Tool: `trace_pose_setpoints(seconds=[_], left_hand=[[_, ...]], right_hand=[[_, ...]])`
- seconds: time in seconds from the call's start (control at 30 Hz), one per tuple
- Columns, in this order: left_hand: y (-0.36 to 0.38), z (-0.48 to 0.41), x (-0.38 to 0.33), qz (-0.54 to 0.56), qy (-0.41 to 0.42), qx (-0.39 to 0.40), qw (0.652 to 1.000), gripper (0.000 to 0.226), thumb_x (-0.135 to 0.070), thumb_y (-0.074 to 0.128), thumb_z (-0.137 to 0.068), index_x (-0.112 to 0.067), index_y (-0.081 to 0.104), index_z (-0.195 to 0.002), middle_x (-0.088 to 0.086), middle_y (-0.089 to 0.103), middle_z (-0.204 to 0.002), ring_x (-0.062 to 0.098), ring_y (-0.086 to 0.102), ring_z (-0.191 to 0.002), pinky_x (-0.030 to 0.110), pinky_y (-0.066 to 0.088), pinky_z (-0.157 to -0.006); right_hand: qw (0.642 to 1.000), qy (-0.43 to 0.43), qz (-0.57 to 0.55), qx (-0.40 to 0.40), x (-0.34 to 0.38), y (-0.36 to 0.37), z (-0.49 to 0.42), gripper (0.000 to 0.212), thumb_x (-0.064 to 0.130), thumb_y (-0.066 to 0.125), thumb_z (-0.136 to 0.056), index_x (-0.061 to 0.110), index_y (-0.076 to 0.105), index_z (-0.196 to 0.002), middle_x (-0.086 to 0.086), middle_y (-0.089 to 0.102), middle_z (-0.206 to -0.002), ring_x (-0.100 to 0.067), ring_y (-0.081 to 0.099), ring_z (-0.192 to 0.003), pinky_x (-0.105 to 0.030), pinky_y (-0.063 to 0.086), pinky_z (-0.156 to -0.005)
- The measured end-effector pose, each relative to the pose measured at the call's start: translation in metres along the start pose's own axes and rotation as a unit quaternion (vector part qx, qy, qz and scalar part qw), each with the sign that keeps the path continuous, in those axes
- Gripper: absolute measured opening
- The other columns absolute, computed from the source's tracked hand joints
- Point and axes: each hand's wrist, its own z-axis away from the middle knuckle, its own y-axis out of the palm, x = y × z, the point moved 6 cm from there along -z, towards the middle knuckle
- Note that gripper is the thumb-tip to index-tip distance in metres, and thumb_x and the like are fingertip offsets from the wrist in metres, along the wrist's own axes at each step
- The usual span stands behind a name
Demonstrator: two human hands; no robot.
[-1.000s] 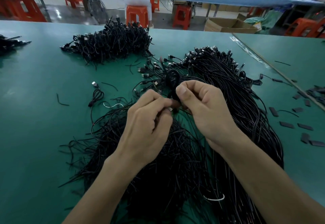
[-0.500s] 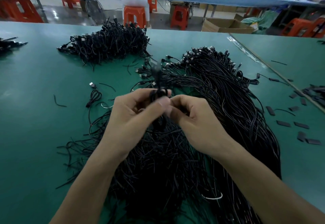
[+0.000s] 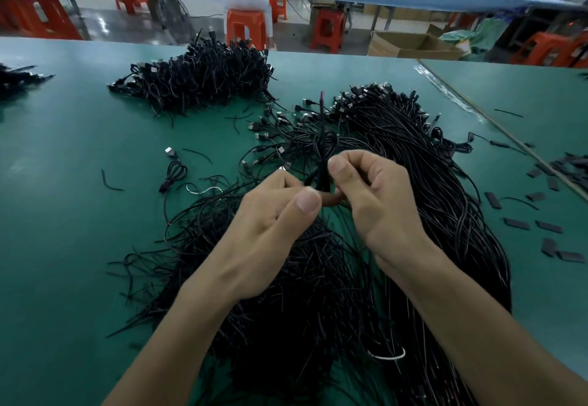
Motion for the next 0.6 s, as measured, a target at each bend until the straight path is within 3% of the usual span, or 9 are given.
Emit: trace_pose_setpoints(seconds=[0.07, 0.13, 0.17, 0.23, 0.33, 0.4, 0.47, 0.53, 0.6], left_hand=[[0.002, 0.001, 0.005, -0.012, -0.033, -0.003, 0.999, 0.1, -0.095, 0.01, -0.074, -0.01, 0.063, -0.085, 0.006, 0.042, -0.085, 0.001, 0.038, -0.069, 0.017, 0.035, -0.066], [-0.001, 0.002, 0.015, 0.016, -0.093, -0.02, 0.995, 0.104, -0.1, 0.011, -0.066, -0.011, 0.058, -0.093, 0.017, 0.044, -0.09, 0.013, 0.038, -0.07, 0.041, 0.038, -0.071], [-0.002, 0.002, 0.02, 0.04, -0.12, -0.025, 0.992, 0.113, -0.103, 0.012, -0.063, -0.006, 0.059, -0.098, 0.026, 0.043, -0.091, 0.025, 0.038, -0.071, 0.052, 0.038, -0.073], [-0.003, 0.002, 0.026, 0.083, -0.148, -0.036, 0.985, 0.118, -0.105, 0.016, -0.059, -0.005, 0.062, -0.102, 0.025, 0.043, -0.08, 0.033, 0.036, -0.069, 0.059, 0.036, -0.069], [-0.004, 0.001, 0.031, 0.125, -0.16, -0.057, 0.978, 0.097, -0.102, 0.031, -0.063, -0.011, 0.062, -0.08, 0.011, 0.043, -0.076, 0.023, 0.033, -0.066, 0.054, 0.031, -0.064], [-0.005, 0.0, 0.035, 0.153, -0.164, -0.044, 0.974, 0.078, -0.091, 0.045, -0.072, -0.016, 0.066, -0.073, 0.008, 0.047, -0.074, 0.019, 0.04, -0.064, 0.043, 0.035, -0.064], [-0.006, 0.0, 0.034, 0.173, -0.152, -0.028, 0.973, 0.05, -0.067, 0.057, -0.08, -0.019, 0.073, -0.078, 0.006, 0.058, -0.071, 0.011, 0.054, -0.067, 0.027, 0.045, -0.065], [-0.007, 0.0, 0.035, 0.153, -0.145, -0.018, 0.977, 0.039, -0.053, 0.067, -0.081, -0.017, 0.075, -0.092, 0.016, 0.066, -0.078, 0.013, 0.061, -0.072, 0.027, 0.048, -0.069], [-0.005, -0.001, 0.032, 0.112, -0.128, -0.001, 0.985, 0.029, -0.042, 0.069, -0.085, -0.026, 0.074, -0.109, 0.013, 0.068, -0.079, 0.01, 0.059, -0.071, 0.023, 0.047, -0.069]], right_hand=[[1.0, -0.027, 0.001, 0.016, 0.008, 0.002, 0.002, 0.018, 0.02, 0.059, -0.099, 0.015, 0.066, -0.083, 0.008, 0.057, -0.069, -0.007, 0.05, -0.064, -0.024, 0.046, -0.06], [0.998, -0.05, 0.012, 0.041, 0.016, 0.006, 0.005, 0.016, 0.019, 0.06, -0.099, 0.019, 0.066, -0.084, 0.016, 0.062, -0.071, -0.001, 0.055, -0.066, -0.02, 0.046, -0.061], [0.997, -0.056, 0.022, 0.052, 0.018, 0.008, 0.007, 0.016, 0.019, 0.06, -0.098, 0.02, 0.066, -0.084, 0.016, 0.064, -0.071, -0.002, 0.057, -0.066, -0.02, 0.047, -0.061], [0.995, -0.059, 0.045, 0.07, 0.019, 0.013, 0.012, 0.015, 0.02, 0.06, -0.098, 0.017, 0.068, -0.086, 0.007, 0.067, -0.073, -0.017, 0.058, -0.064, -0.033, 0.049, -0.058], [0.992, -0.056, 0.061, 0.1, 0.014, 0.018, 0.017, 0.017, 0.019, 0.06, -0.099, 0.013, 0.069, -0.086, 0.005, 0.067, -0.071, -0.018, 0.055, -0.058, -0.036, 0.047, -0.055], [0.989, -0.044, 0.066, 0.122, 0.011, 0.018, 0.018, 0.016, 0.019, 0.061, -0.098, 0.016, 0.069, -0.085, 0.015, 0.066, -0.068, -0.007, 0.055, -0.057, -0.024, 0.046, -0.054], [0.986, -0.027, 0.076, 0.148, 0.006, 0.018, 0.017, 0.012, 0.019, 0.062, -0.097, 0.016, 0.071, -0.091, 0.015, 0.071, -0.081, -0.003, 0.065, -0.077, -0.021, 0.053, -0.071], [0.983, -0.013, 0.093, 0.159, -0.001, 0.015, 0.018, 0.012, 0.017, 0.061, -0.098, 0.014, 0.072, -0.098, 0.008, 0.074, -0.099, -0.003, 0.067, -0.101, -0.024, 0.053, -0.088], [0.981, -0.009, 0.101, 0.163, -0.006, 0.012, 0.018, 0.014, 0.014, 0.059, -0.098, 0.014, 0.073, -0.095, 0.005, 0.074, -0.092, -0.01, 0.069, -0.091, -0.03, 0.056, -0.081]])
